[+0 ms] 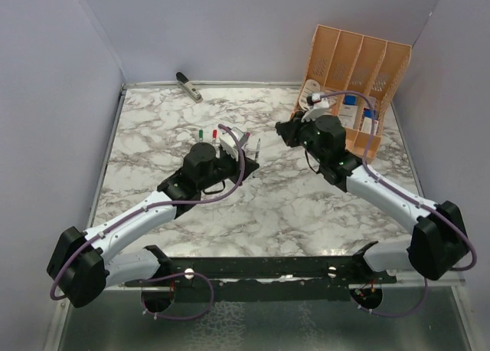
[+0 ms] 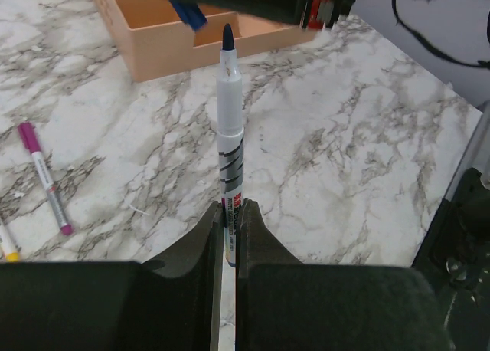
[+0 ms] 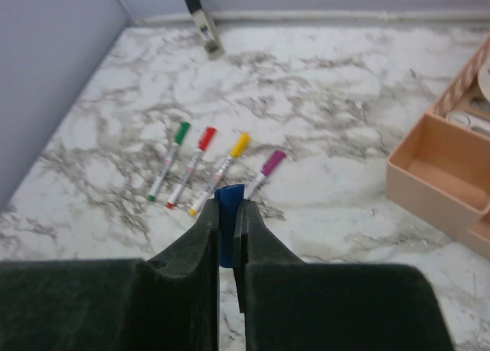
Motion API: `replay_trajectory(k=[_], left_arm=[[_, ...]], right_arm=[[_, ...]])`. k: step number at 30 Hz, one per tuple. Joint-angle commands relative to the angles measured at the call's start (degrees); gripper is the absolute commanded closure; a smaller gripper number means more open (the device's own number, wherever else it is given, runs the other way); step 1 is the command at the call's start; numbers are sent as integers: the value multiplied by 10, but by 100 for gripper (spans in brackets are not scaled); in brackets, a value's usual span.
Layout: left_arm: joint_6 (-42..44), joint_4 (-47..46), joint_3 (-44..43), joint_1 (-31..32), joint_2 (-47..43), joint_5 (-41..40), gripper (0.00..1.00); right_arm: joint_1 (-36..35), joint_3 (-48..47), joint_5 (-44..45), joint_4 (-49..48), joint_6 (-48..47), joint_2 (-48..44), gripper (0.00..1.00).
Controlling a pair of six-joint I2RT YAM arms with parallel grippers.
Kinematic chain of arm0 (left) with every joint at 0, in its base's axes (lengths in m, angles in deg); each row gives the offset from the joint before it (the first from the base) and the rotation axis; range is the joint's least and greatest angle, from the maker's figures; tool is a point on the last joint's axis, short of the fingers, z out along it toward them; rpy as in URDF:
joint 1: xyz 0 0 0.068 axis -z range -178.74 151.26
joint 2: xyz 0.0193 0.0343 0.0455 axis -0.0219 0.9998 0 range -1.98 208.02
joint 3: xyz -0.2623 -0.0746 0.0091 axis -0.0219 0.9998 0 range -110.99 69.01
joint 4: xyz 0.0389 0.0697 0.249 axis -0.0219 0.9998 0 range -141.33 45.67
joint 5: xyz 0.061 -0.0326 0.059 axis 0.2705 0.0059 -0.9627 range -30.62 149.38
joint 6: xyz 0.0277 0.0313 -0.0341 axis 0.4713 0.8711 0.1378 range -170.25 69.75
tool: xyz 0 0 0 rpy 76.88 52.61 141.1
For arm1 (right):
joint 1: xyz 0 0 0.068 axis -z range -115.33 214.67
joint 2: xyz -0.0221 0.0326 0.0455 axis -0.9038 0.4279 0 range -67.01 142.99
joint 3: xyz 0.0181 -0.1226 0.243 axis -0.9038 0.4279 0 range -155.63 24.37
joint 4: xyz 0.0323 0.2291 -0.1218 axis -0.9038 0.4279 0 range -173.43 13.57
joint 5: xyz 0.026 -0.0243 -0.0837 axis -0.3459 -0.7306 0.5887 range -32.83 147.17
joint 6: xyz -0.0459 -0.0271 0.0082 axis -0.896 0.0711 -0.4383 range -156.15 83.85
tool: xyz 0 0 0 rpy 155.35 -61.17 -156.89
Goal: Insert the pens into the pen caps
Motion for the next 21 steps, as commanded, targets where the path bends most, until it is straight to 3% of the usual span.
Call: replay_trajectory(k=[1,8,12,21], left_arm=[[-12,-77,26,-1,-8,95,100],[-24,-117,42,0,-7,185,100],[-38,-141,41,0,-6,208,100],[-39,-153,43,0,-3,225,100]], right_arm=[[1,49,-69,-159,5,-62,99],[1,171,-133,-394,24,-138,98],[1,203,-183,-482,44,-153,99],[1,206,-238,-565,90,-169,99]])
